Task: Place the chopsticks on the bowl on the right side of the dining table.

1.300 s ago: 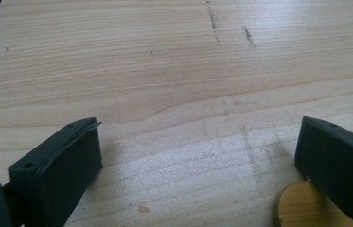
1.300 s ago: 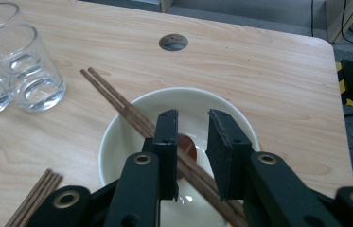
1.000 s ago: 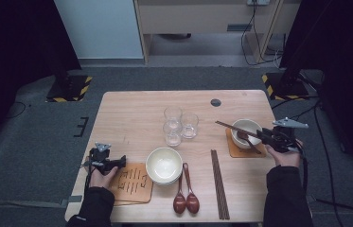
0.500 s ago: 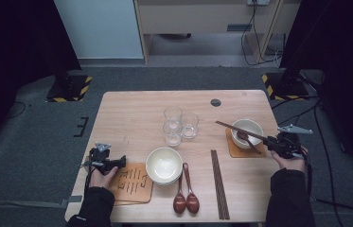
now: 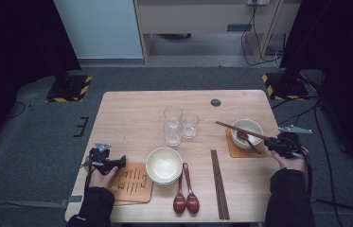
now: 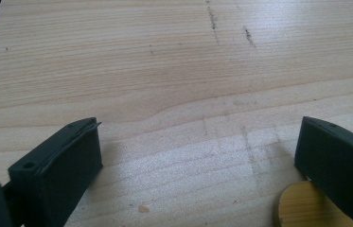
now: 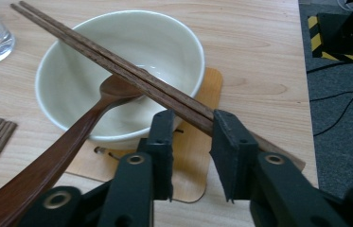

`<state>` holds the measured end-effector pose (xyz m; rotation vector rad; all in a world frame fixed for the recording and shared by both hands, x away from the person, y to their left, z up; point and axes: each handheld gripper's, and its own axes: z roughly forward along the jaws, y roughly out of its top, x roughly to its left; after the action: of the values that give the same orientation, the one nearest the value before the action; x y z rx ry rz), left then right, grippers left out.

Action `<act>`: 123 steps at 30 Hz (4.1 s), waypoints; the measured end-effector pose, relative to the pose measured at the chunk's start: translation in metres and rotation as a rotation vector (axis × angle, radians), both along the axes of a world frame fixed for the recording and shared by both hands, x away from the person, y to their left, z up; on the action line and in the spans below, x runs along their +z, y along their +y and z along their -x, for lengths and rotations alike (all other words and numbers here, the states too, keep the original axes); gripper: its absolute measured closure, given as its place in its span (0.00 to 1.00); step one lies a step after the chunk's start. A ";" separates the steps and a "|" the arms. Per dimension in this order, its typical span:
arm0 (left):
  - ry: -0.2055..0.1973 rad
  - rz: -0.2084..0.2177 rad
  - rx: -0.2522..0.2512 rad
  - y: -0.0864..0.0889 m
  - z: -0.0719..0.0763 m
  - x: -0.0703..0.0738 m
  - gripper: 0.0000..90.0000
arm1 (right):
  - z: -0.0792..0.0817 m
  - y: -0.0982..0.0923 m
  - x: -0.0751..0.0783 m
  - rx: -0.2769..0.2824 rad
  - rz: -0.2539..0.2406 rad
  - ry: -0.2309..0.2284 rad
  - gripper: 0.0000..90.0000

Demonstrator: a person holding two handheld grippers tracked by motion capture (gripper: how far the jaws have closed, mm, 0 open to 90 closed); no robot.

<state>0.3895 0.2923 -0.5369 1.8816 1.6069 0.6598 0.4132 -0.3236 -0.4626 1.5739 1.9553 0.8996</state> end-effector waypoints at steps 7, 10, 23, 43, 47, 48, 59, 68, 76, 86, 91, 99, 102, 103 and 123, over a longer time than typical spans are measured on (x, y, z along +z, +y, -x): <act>0.000 0.000 0.000 0.000 0.000 0.000 0.00 | -0.006 -0.003 -0.003 -0.013 -0.006 -0.014 0.70; 0.000 0.000 0.000 0.000 0.000 0.000 0.00 | -0.008 -0.004 -0.002 -0.014 -0.007 -0.023 0.68; 0.000 0.000 0.000 0.000 0.000 0.000 0.00 | -0.016 -0.011 -0.007 -0.012 -0.018 -0.034 0.63; 0.000 0.000 0.000 0.000 0.000 0.000 0.00 | -0.019 0.009 0.013 0.028 -0.051 -0.119 0.69; 0.000 0.000 0.000 0.000 0.000 0.000 0.00 | -0.026 0.014 0.011 0.033 -0.051 -0.113 0.71; 0.000 0.001 0.000 0.000 0.000 0.000 0.00 | -0.028 0.015 0.011 0.035 -0.043 -0.109 0.72; 0.000 0.000 0.000 0.000 0.000 0.000 0.00 | -0.050 0.033 0.007 0.058 -0.033 -0.097 0.77; 0.000 0.000 0.000 0.000 0.000 0.000 0.00 | -0.059 0.035 0.000 0.053 -0.033 -0.080 0.79; 0.000 0.000 0.000 0.000 0.000 0.000 0.00 | -0.064 0.038 -0.002 0.058 -0.035 -0.080 0.78; 0.000 0.000 0.000 0.000 0.000 0.000 0.00 | -0.066 0.040 -0.005 0.085 -0.030 -0.065 0.78; 0.000 0.000 0.000 0.000 0.000 0.000 0.00 | -0.065 0.040 -0.005 0.106 -0.029 -0.064 0.79; 0.000 0.001 0.000 0.000 0.000 0.000 0.00 | -0.064 0.041 -0.004 0.128 -0.023 -0.062 0.78; 0.000 0.000 0.000 0.000 0.000 0.000 0.00 | -0.063 0.043 -0.003 0.126 -0.030 -0.070 0.75; 0.000 0.000 0.000 0.000 0.000 0.000 0.00 | -0.064 0.043 -0.002 0.132 -0.030 -0.076 0.75; 0.000 0.000 0.000 0.000 0.000 0.000 0.00 | -0.063 0.050 -0.003 0.194 -0.022 -0.045 0.75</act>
<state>0.3895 0.2923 -0.5369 1.8813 1.6070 0.6599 0.4761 -0.2739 -0.4653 1.3800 2.0986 1.0268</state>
